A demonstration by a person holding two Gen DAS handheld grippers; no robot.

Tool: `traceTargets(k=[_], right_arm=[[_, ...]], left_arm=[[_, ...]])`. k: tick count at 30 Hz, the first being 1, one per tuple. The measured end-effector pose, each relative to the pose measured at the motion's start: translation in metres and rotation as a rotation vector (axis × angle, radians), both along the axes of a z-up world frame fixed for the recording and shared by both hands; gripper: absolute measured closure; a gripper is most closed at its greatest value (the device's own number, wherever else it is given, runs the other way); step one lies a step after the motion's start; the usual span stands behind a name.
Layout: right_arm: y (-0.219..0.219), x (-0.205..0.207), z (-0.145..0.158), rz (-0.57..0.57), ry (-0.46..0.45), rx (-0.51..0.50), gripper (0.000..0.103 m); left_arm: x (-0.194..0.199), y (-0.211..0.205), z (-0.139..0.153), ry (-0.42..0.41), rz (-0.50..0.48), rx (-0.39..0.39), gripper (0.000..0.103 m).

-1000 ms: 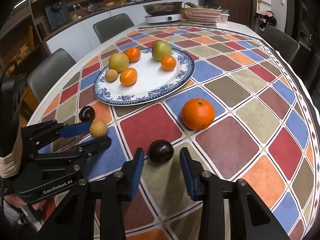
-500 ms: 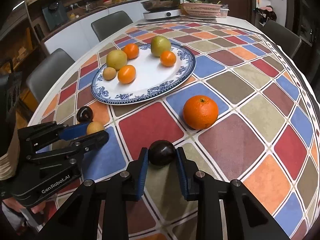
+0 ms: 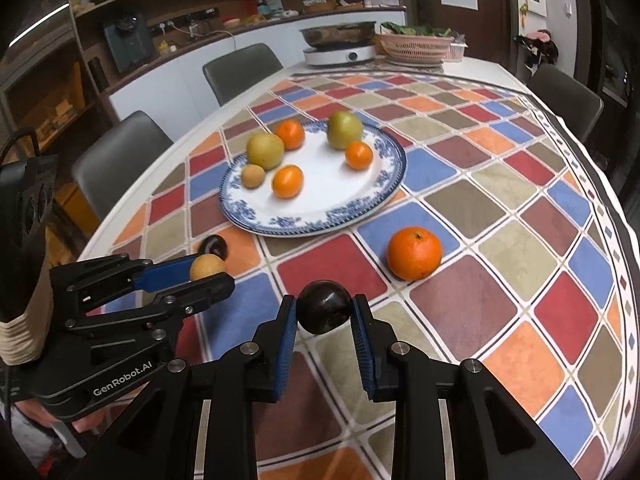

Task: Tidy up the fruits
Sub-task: 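Lift and carry the tan fruit and plum with both grippers over the plate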

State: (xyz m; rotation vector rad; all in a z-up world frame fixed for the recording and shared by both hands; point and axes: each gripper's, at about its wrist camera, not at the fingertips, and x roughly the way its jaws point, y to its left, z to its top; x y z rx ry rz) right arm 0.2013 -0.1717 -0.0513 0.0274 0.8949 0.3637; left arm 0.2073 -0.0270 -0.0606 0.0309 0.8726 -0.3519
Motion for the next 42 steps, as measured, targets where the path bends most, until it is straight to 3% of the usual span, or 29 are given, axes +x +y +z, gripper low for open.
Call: traceTargets(k=[20,30,42], right_arm=[[0.003,-0.012,0.067,0.045,-0.15,0.062,0.074],[0.008,0.012,0.091,0.063,-0.2,0.071,0.074],[0.013,0.058,0.095,0.071,-0.183,0.073,0.074]], left_arm=[[-0.016,0.003,0.074,-0.182,-0.024,-0.024,0.076],[0.007,0.005,0.092,-0.218,-0.021,-0.012,0.076],[0.057,0.009,0.095,-0.204,-0.019,0.009,0.076]])
